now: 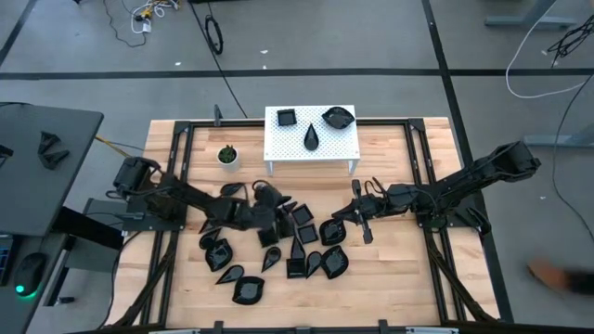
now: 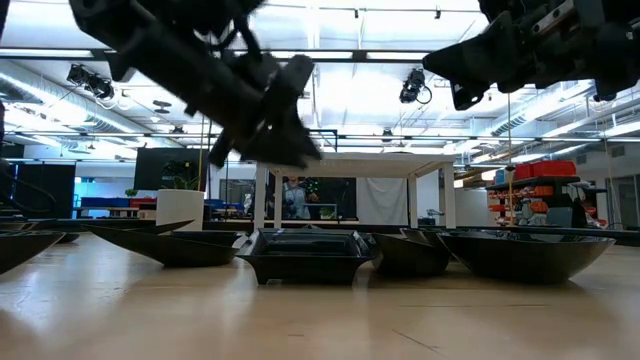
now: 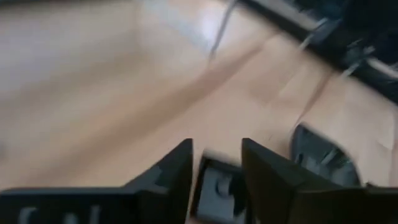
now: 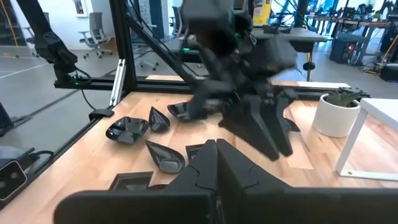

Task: Pick & Place Mini shaped plates
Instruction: Stack the black plate on top of the black plate on the shelf

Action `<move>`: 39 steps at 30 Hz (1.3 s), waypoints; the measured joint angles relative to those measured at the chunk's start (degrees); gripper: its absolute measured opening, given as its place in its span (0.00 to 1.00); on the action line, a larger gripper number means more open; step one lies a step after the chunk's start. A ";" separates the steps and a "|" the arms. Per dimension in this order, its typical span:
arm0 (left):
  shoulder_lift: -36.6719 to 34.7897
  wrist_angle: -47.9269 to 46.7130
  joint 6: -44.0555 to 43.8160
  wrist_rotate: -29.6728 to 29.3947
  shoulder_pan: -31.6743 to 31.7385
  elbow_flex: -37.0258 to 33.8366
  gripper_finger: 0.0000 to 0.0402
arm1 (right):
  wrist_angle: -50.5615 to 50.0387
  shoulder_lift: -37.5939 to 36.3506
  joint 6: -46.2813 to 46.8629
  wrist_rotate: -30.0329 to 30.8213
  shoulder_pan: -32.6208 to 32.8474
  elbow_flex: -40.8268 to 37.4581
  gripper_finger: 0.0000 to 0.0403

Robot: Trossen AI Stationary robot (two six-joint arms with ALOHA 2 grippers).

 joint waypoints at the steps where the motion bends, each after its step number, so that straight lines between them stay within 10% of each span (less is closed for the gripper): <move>1: 0.00 -2.53 -3.56 1.36 0.51 0.00 0.41 | -0.18 0.00 0.60 0.00 0.00 0.00 0.02; 11: -2.21 -25.12 -18.30 17.79 2.09 -0.02 0.47 | -2.11 0.00 1.81 0.00 0.02 0.00 0.02; 25: -18.75 -70.37 -19.65 13.89 1.37 -0.17 0.28 | -1.98 0.00 0.78 0.02 0.02 0.00 0.02; 39: -20.20 -64.59 -22.59 10.04 13.06 -10.79 0.06 | -2.01 0.00 0.95 0.02 0.02 0.00 0.02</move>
